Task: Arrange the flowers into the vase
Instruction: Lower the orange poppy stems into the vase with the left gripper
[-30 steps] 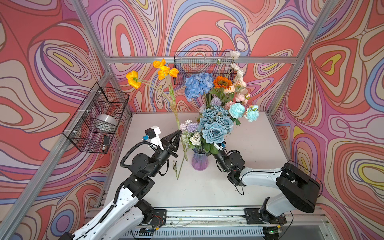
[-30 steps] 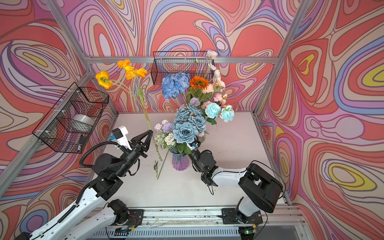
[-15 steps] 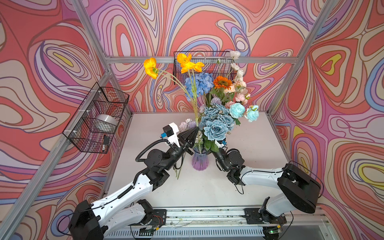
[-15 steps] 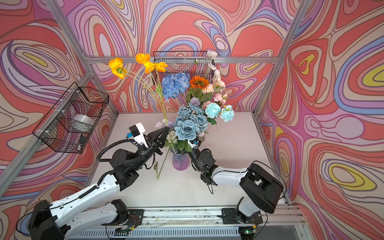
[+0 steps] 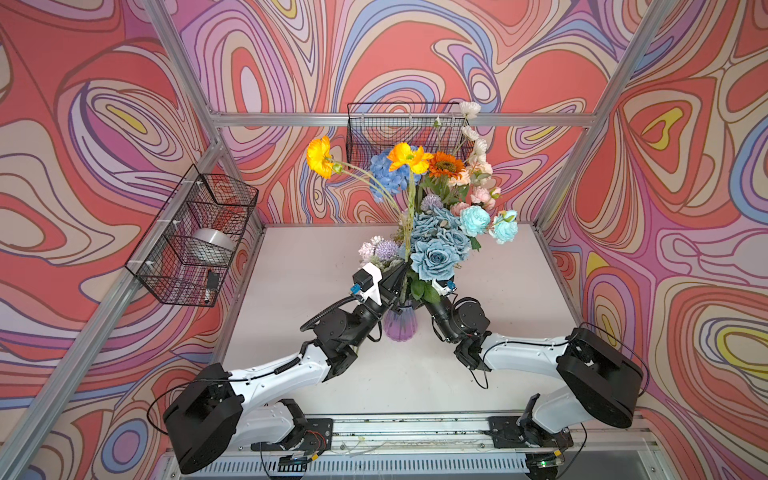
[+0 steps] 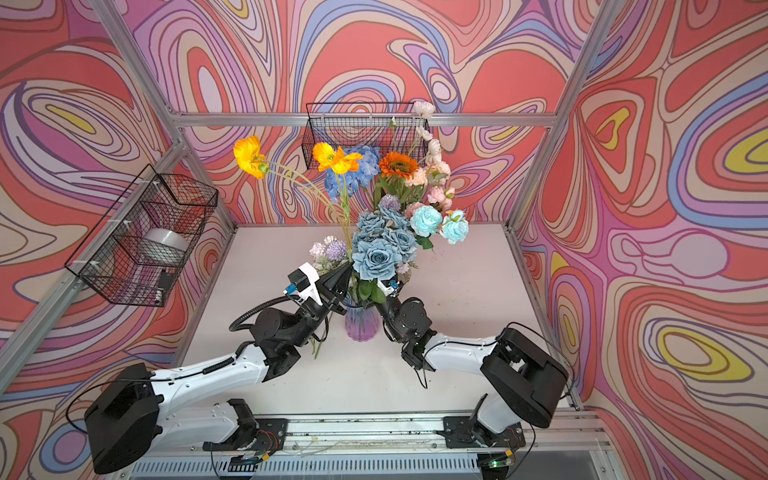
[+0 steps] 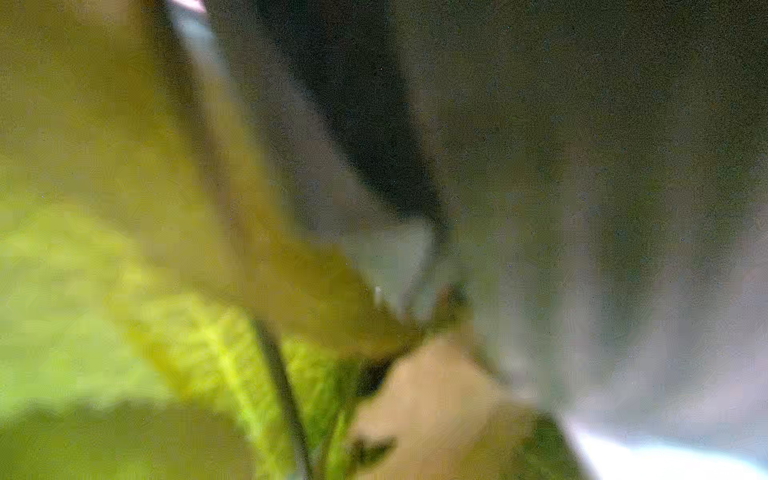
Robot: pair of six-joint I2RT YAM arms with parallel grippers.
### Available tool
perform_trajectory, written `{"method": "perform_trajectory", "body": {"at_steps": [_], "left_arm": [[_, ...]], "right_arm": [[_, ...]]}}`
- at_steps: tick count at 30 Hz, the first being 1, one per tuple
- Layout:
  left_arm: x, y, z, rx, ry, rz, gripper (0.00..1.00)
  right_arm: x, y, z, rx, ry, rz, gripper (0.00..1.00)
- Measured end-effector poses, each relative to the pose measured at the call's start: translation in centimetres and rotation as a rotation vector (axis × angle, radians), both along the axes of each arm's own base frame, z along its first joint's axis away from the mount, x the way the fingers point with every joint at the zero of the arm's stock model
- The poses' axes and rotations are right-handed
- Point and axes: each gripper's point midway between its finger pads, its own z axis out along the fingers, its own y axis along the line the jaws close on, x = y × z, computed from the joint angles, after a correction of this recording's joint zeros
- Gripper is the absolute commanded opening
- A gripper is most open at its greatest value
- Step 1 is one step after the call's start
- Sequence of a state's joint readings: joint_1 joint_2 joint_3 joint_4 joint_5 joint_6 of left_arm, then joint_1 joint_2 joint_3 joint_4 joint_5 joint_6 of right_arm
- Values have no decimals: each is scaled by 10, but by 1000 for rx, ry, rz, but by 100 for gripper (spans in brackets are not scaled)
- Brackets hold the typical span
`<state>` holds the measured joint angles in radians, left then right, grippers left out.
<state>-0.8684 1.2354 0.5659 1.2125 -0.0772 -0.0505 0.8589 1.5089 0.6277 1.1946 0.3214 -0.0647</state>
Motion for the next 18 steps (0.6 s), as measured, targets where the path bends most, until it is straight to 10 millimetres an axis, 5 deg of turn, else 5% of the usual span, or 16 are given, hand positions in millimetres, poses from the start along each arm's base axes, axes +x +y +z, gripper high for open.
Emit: {"method": "perform_trajectory", "body": {"at_steps": [8,18], "left_arm": [[-5,1,-54,68,77,72,0],[-8,11,-70,66,125,134,3]], "right_arm": [[-1,-1,-4,-3,7,1,56],[-1,-1,-13,-24,25,3,55]]}}
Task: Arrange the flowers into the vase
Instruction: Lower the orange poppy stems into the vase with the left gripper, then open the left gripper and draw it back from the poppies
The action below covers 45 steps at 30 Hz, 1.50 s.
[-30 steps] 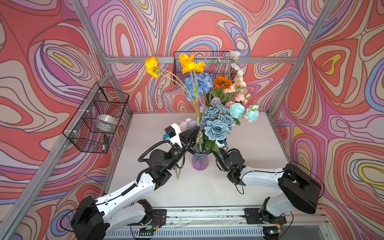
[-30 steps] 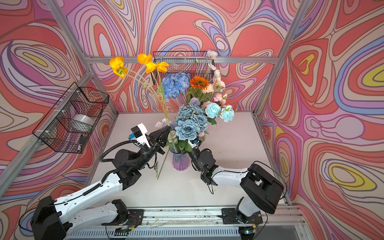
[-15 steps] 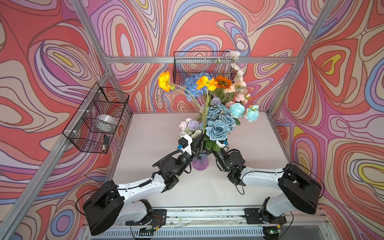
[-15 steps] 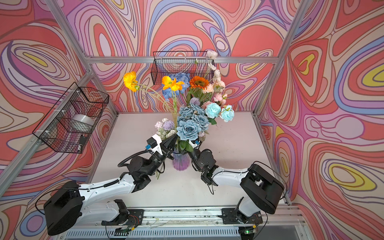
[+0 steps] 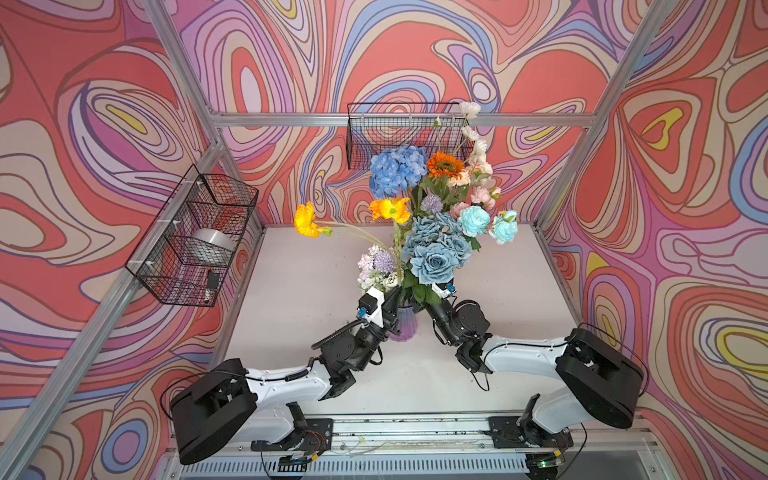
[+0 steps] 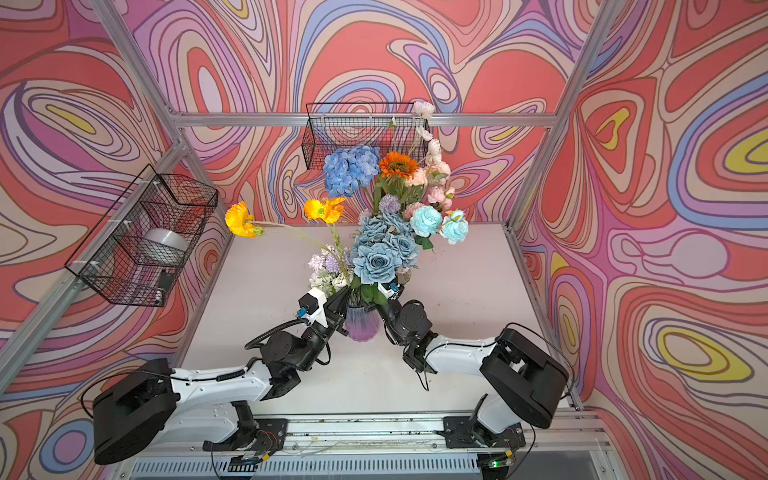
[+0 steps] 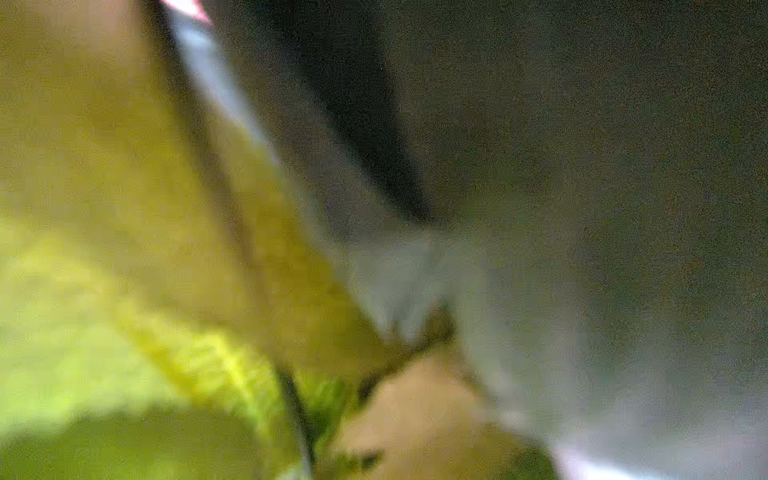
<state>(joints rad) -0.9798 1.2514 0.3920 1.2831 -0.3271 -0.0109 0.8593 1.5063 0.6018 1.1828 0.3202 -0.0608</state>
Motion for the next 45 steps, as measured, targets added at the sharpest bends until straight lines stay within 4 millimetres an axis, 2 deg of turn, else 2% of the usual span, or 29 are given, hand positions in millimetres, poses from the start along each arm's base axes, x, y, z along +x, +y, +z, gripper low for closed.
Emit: {"method": "perform_trajectory", "body": {"at_steps": [2,4,6,9,12,14,20,25,27,29,33,38,45], "left_arm": [[-1,0,0,10,15,-7,15],[-2,-2,0,30,40,-20,36],[-3,-5,-5,66,78,-42,51],[-6,-6,-16,112,142,-64,62],[-10,-2,-18,139,193,-76,65],[-11,-1,-9,145,208,-77,66],[-14,2,42,94,181,-85,66],[-12,-3,69,79,160,-91,67],[-9,-4,78,79,146,-80,63],[-5,-5,86,80,131,-70,56],[6,-2,99,76,107,-48,49],[27,8,114,50,105,-10,47],[34,-3,110,51,123,-69,39]], "right_arm": [[0,0,0,-3,2,2,55],[-1,0,-1,-3,5,5,55],[-2,-1,-2,0,8,7,54],[-3,-2,-6,-1,18,10,54],[-5,-3,-11,-1,24,14,53],[-6,-4,-12,-1,22,20,54],[-8,-3,-12,1,16,29,53],[-8,-2,-12,0,15,33,53],[-8,-2,-12,0,14,34,53],[-9,-2,-12,-1,14,35,53],[-9,-1,-11,-2,12,36,52],[-10,-1,-11,-5,9,38,52],[-10,0,-11,-5,0,38,51]]}}
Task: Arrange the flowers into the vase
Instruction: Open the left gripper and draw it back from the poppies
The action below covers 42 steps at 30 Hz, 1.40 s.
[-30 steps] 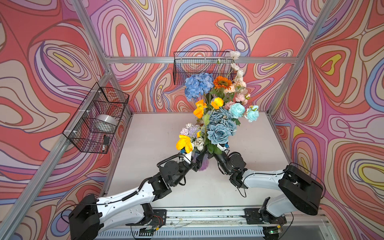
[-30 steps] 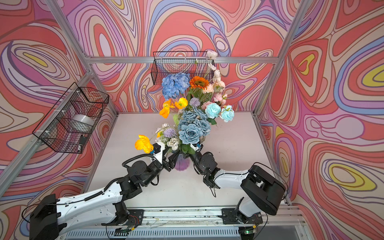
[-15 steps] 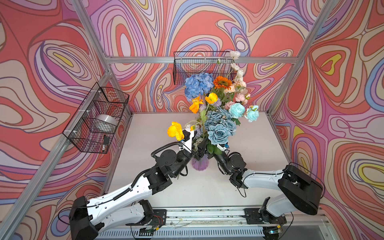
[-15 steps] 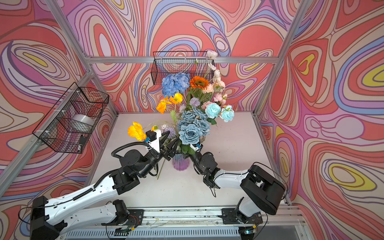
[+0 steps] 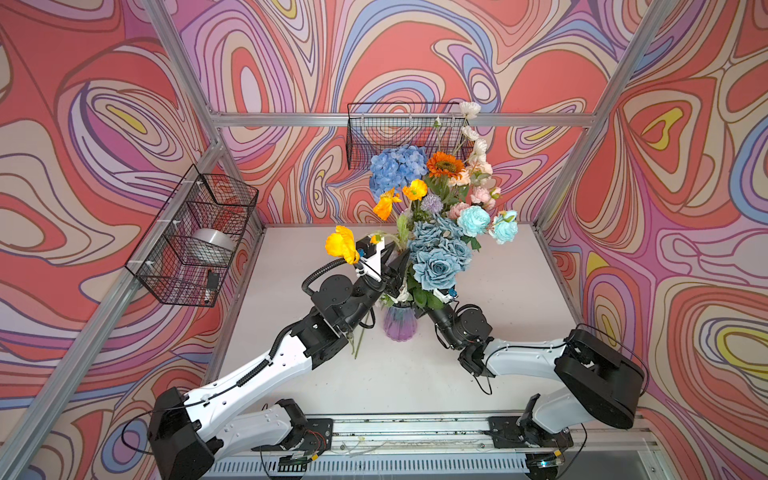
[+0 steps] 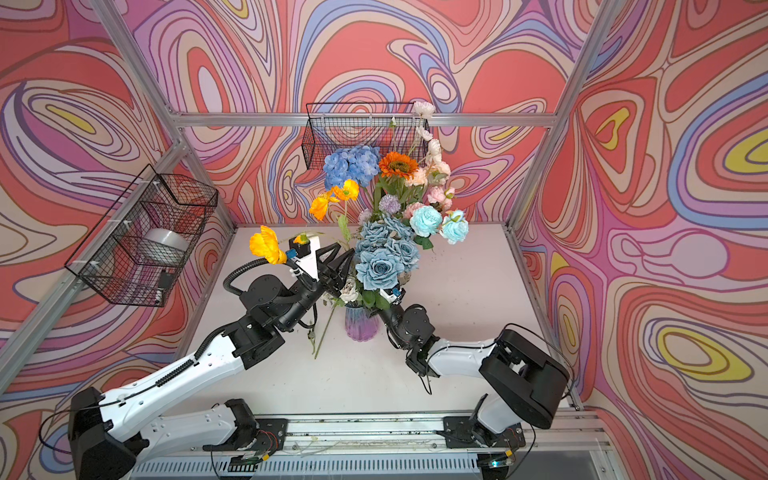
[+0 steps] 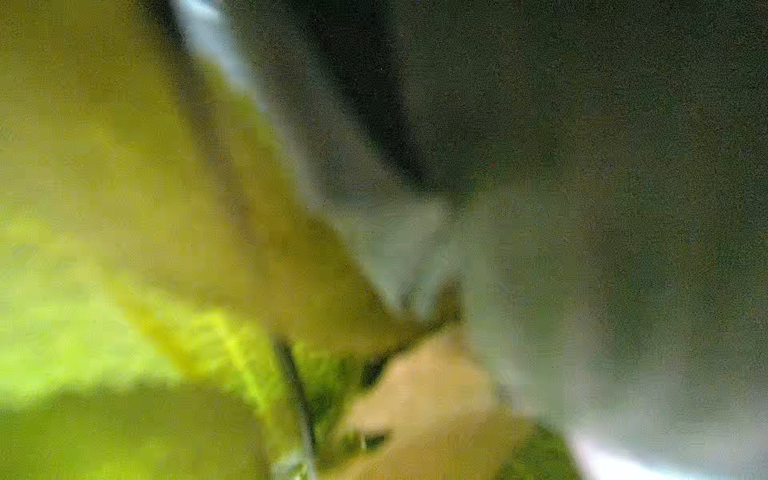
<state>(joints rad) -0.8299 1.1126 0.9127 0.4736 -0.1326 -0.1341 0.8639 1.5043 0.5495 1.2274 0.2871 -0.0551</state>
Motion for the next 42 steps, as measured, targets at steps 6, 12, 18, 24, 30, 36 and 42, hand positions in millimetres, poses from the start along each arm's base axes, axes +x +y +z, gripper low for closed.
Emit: {"method": "perform_trajectory", "body": {"at_steps": [6,12,18,24,30,36,42], "left_arm": [[-1,-10,2,-2,16,-65,2],[-2,-10,10,17,41,-79,0],[-6,-3,19,49,78,-75,0],[8,4,17,50,154,-60,0],[29,-11,-25,104,286,-65,0],[39,-20,-64,147,396,-70,0],[32,-18,-80,130,434,-87,32]], "right_arm": [[0,0,0,0,-8,-1,51],[-1,-1,0,-5,-18,-5,51],[-1,-1,0,-17,-27,-8,50],[-1,-1,0,-21,-29,-8,50],[-1,-1,0,-29,-34,-11,50],[0,-2,-1,-41,-35,-22,50],[0,-1,-2,-49,-37,-24,50]]}}
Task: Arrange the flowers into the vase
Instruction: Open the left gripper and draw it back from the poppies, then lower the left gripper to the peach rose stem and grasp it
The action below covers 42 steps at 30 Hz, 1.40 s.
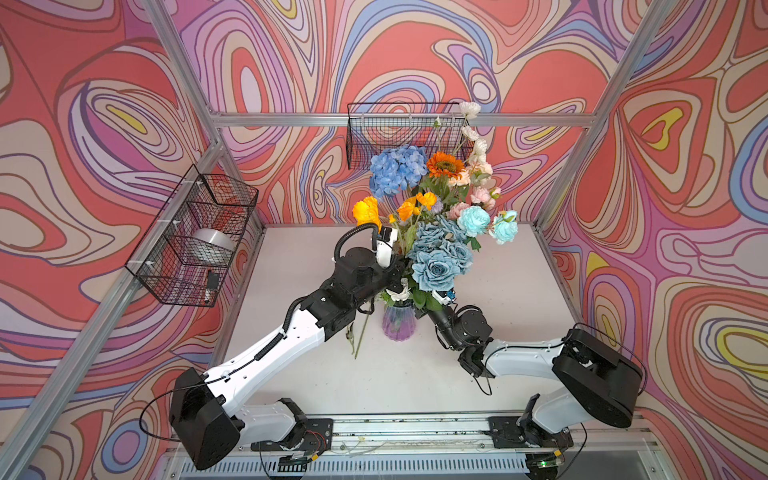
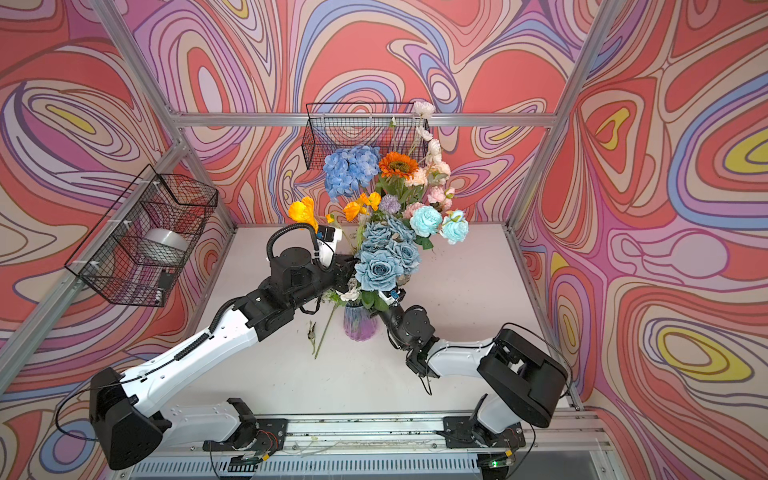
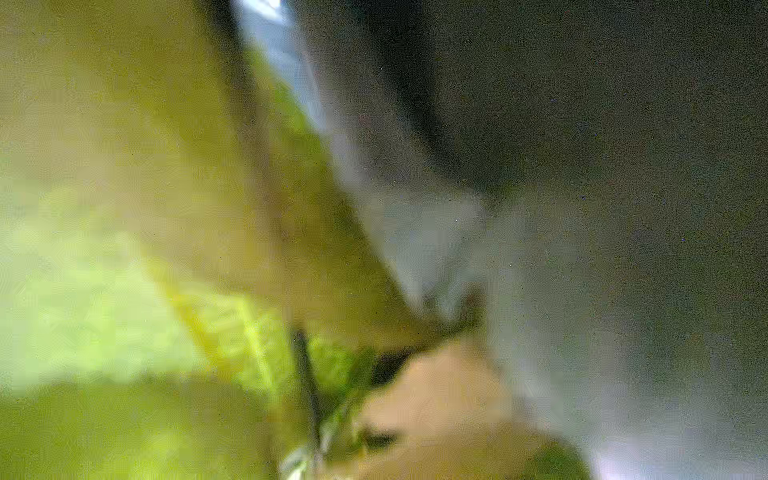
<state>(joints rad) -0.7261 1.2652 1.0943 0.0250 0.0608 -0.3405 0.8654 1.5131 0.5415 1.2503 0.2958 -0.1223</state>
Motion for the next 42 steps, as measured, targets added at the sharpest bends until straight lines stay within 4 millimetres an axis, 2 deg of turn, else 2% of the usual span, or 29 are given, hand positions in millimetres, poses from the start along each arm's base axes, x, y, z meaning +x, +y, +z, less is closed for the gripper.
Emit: {"method": "perform_trajectory", "body": {"at_steps": [1,3,6,9,13,16,20,23,25,27,31,34,37,39,42], "left_arm": [[-2,0,-1,-4,4,-6,49],[-6,0,3,-16,5,-19,68],[-13,4,14,-40,-10,-29,82],[-23,15,31,-67,-48,-19,89],[-37,42,53,-95,-121,33,90],[-32,74,61,-112,-156,127,90],[-11,120,44,-135,-123,279,89],[1,144,18,-166,-60,346,84],[3,145,1,-184,-20,331,76],[-1,133,-6,-205,4,261,67],[-10,113,7,-254,-14,131,59],[-15,107,12,-273,-21,84,61],[-13,111,12,-271,-22,109,73],[-8,122,7,-256,-12,184,78],[-1,144,-3,-227,-7,316,80]], "right_arm": [[0,0,0,0,0,0,50],[0,0,0,0,0,0,50],[0,0,0,1,1,-3,50],[0,0,0,1,2,-3,50],[0,0,0,2,3,-2,50],[0,0,-1,2,5,-1,49],[0,1,-1,0,7,1,49],[1,3,0,-4,9,3,50],[1,4,0,-7,11,4,50],[2,5,0,-11,14,4,50],[3,7,0,-18,19,3,50],[3,7,0,-19,21,5,50],[3,8,-1,-22,23,5,50],[4,8,-1,-22,23,5,50],[4,8,-1,-23,23,5,49]]}}
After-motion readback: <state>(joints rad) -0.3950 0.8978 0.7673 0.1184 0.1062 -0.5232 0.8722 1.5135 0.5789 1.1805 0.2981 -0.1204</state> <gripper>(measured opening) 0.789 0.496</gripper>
